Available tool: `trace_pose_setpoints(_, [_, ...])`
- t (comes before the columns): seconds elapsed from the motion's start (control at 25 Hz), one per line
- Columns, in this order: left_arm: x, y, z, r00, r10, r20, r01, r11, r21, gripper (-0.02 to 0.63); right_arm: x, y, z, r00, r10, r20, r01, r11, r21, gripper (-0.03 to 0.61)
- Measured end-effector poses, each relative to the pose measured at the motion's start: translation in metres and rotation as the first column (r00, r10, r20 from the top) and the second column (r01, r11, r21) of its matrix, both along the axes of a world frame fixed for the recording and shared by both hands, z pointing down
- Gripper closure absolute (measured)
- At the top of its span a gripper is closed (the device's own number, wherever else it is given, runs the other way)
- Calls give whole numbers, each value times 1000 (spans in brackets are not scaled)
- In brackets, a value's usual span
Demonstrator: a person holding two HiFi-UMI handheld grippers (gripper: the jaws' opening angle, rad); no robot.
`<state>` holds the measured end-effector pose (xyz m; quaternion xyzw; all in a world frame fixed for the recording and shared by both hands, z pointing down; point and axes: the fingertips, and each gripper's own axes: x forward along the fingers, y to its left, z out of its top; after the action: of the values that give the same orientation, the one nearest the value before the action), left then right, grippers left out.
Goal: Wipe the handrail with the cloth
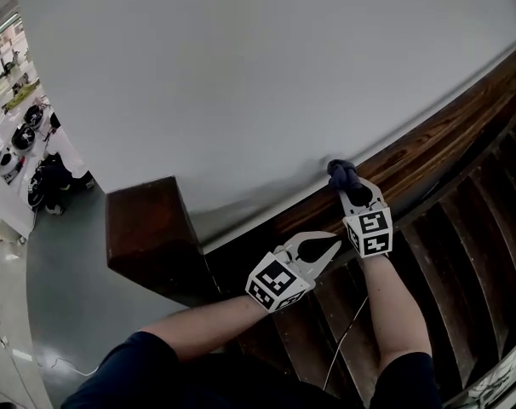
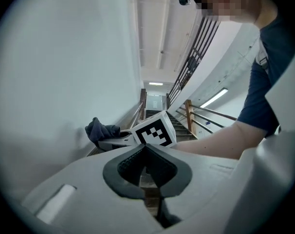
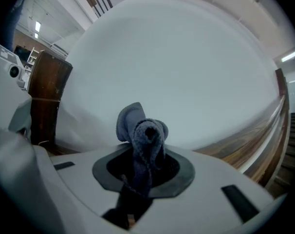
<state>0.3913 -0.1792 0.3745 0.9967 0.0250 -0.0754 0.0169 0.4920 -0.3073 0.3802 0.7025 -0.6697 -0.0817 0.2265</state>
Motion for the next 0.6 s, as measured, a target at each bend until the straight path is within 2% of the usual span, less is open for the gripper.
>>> trace_pose_setpoints(0.36, [24,0,-10,1000,20,-4,-20,999,28,612,52,1,-36,992,69,-109,-69,998,2,484])
trace_pose_setpoints(0.48, [19,-2,-11,1000,15,-3,-15,1000,27,612,53,3,-40,990,73,-117,-73,997,7,484])
trace_pose_setpoints(0.6, [8,0,-12,1000,14,5,-15,999,36,612,38,4,-47,993,48,-106,-44,999,32,485])
